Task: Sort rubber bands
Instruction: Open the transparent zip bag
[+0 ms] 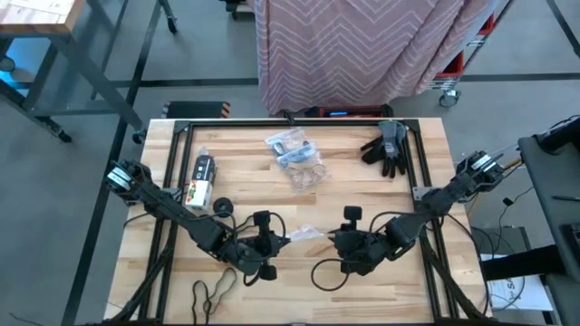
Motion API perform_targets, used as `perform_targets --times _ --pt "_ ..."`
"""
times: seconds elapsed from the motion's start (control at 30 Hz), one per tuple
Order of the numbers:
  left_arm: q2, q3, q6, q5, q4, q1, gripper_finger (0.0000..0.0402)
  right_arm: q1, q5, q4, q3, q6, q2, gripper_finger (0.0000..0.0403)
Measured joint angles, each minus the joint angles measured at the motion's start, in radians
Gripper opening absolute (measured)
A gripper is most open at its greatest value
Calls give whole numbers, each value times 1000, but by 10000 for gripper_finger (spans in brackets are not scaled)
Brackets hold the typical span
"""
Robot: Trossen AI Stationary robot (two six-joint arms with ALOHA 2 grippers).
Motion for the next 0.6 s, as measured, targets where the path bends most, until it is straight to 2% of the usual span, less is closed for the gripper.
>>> perform_targets --times 0.3,0.6 --pt "0 0 0 0 0 0 0 0 -32 15 0 -11 24 73" --pt "0 0 0 0 0 0 0 0 -86 13 0 -17 20 51"
